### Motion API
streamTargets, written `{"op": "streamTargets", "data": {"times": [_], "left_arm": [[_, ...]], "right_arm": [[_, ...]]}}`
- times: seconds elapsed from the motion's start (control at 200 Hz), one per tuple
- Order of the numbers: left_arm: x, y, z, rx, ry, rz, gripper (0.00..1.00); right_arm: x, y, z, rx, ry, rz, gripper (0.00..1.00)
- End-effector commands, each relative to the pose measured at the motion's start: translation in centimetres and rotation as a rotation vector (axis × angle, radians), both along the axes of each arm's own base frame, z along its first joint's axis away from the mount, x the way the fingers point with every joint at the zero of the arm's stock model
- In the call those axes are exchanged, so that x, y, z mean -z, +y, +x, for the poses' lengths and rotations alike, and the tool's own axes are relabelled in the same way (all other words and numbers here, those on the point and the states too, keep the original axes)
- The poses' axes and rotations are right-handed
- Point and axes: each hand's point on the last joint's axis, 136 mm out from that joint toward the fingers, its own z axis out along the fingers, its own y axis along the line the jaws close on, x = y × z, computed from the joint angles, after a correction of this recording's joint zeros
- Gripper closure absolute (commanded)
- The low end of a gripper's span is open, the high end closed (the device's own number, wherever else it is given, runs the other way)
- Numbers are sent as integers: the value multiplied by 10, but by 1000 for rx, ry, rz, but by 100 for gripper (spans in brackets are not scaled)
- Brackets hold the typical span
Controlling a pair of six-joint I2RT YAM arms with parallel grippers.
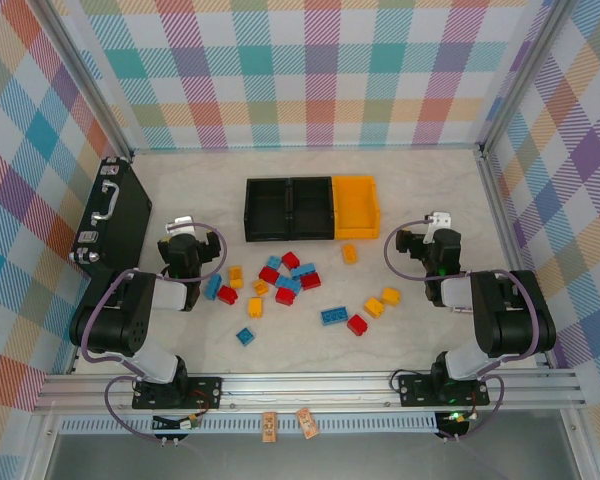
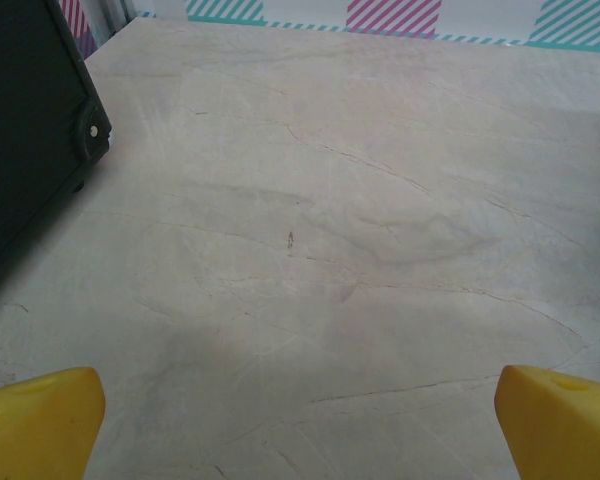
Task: Sort the legos into containers by color
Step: Pick up the lego from the middle-right of the table.
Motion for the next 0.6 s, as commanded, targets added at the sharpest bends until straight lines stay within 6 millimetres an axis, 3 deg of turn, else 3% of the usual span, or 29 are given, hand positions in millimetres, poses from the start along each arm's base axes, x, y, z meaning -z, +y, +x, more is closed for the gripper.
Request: {"op": "streamTargets", "data": {"times": [0.0, 0.19, 0.385, 0.595], "left_arm": [[-4, -3, 2, 13, -22, -1, 0], [-8, -6, 3, 34, -4, -2, 0], [-35, -2, 11, 3, 70, 20, 0], [-94, 2, 4, -72, -24, -102, 0]], "right_arm": [[-9, 1, 4, -11, -39, 1, 1], [-15, 0, 3, -2, -29, 5, 1], [-46, 4, 1, -26, 9, -3, 1], [-97, 14, -11, -26, -38, 171, 1]]}}
